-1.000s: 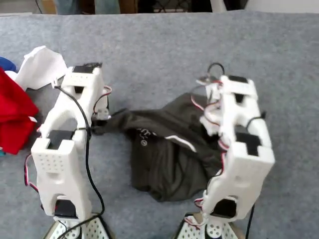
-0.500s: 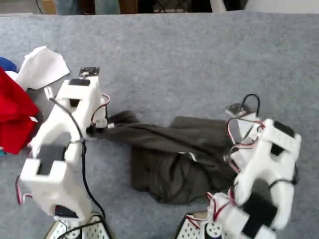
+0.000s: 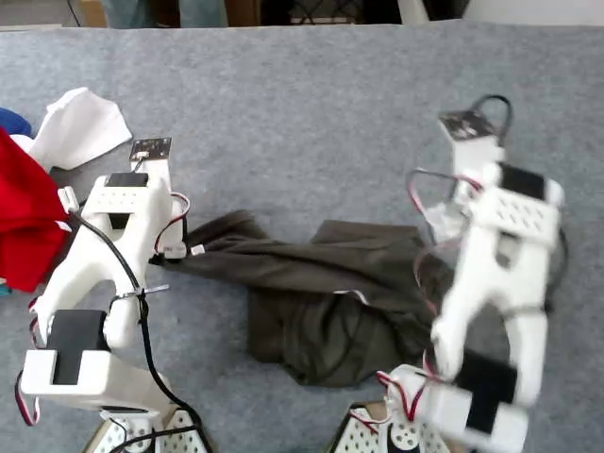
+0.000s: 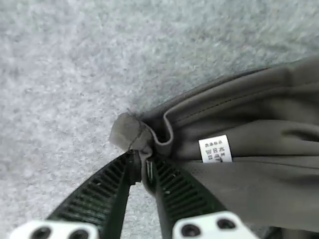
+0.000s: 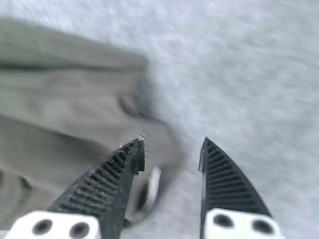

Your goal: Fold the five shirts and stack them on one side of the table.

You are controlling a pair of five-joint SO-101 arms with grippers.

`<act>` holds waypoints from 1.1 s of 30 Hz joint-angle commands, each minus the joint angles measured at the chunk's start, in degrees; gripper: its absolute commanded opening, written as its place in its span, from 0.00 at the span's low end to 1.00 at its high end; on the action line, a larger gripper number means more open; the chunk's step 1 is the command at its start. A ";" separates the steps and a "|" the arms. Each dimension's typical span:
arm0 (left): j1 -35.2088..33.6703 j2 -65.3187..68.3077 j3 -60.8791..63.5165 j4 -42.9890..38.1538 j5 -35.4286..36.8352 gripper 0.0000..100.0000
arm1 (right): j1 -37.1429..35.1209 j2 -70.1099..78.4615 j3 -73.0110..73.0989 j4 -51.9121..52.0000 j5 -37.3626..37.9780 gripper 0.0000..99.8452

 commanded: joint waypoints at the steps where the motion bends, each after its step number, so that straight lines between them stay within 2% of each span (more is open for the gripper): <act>1: -0.57 -2.55 0.13 -0.18 -0.53 0.03 | -4.84 13.05 -9.27 0.35 -4.84 0.19; 6: -0.48 -2.73 1.63 -0.18 -0.53 0.03 | -5.89 25.19 -15.43 -1.23 -4.04 0.19; 17: -0.48 -2.64 2.68 -0.26 -0.53 0.03 | -7.74 30.29 -11.56 -10.11 -6.95 0.18; 18: -0.48 -2.64 2.68 -0.26 -0.53 0.03 | -7.82 30.20 -11.74 -10.11 -6.95 0.16; 21: -0.48 -2.73 2.51 -0.26 -0.53 0.03 | -7.91 29.85 -12.18 -10.02 -6.42 0.02; 27: -0.40 -2.99 -0.22 -0.79 -0.18 0.03 | -6.15 26.95 -15.96 -8.62 -2.55 0.02; 33: -0.04 -2.46 -3.91 -10.46 5.01 0.03 | -5.19 25.54 -21.23 -15.82 -0.88 0.02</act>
